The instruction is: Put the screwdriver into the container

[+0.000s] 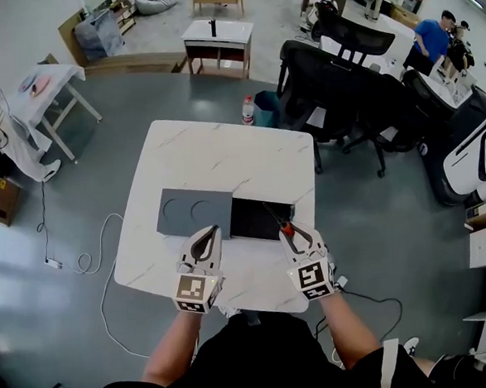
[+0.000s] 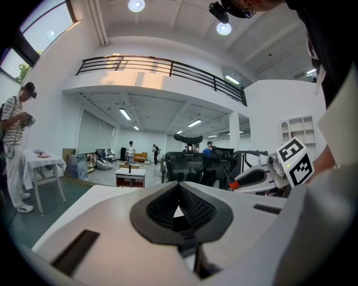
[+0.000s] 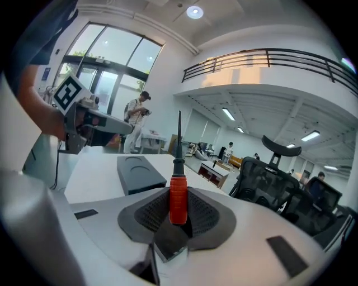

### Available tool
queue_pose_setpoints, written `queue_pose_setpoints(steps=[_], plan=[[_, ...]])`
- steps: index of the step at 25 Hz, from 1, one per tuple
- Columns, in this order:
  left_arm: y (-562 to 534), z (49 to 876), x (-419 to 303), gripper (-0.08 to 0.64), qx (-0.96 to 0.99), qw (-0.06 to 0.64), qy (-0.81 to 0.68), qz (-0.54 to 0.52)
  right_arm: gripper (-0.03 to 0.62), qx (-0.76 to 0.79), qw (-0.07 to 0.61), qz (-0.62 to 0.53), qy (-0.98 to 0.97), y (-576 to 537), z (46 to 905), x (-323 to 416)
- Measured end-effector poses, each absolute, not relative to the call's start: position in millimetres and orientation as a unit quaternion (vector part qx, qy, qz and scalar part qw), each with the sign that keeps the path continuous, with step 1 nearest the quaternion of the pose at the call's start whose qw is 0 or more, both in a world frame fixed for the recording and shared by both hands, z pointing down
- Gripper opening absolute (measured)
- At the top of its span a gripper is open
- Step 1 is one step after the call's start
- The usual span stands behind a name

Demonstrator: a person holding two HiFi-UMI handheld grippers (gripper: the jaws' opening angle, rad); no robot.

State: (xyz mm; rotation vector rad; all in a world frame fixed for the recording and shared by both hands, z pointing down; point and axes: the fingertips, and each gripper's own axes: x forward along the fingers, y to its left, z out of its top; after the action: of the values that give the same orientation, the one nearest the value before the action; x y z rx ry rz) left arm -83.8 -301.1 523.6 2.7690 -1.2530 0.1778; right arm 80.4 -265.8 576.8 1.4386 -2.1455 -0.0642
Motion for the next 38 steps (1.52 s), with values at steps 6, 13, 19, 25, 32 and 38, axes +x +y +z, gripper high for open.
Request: queue_pose_setpoints(steps=[6, 13, 19, 25, 32, 38], plan=[[-299.3, 537.4, -92.1, 0.006, 0.898, 0.063, -0.429, 0.069, 0.107, 0.496, 0.367, -0.031, -0.786, -275.4, 622.2, 87.7], [-295.0, 552.1, -100.9, 0.006, 0.89, 0.077, -0.442, 0.079, 0.107, 0.427, 0.468, -0.017, -0.774, -290.4, 677.5, 89.3], [-290.7, 554.5, -105.4, 0.005, 0.887, 0.081, -0.447, 0.082, 0.108, 0.368, 0.543, -0.013, -0.755, -298.7, 716.8, 84.9], [-289.0, 557.5, -113.4, 0.006, 0.882, 0.085, -0.456, 0.082, 0.108, 0.318, 0.608, 0.0, -0.727, -304.8, 746.0, 88.2], [-286.4, 557.8, -120.7, 0.006, 0.878, 0.089, -0.464, 0.08, 0.109, 0.258, 0.666, 0.027, -0.699, -305.2, 770.0, 88.1], [-284.6, 558.8, -129.1, 0.006, 0.873, 0.092, -0.471, 0.082, 0.11, 0.239, 0.676, 0.041, -0.695, -306.2, 777.5, 83.8]])
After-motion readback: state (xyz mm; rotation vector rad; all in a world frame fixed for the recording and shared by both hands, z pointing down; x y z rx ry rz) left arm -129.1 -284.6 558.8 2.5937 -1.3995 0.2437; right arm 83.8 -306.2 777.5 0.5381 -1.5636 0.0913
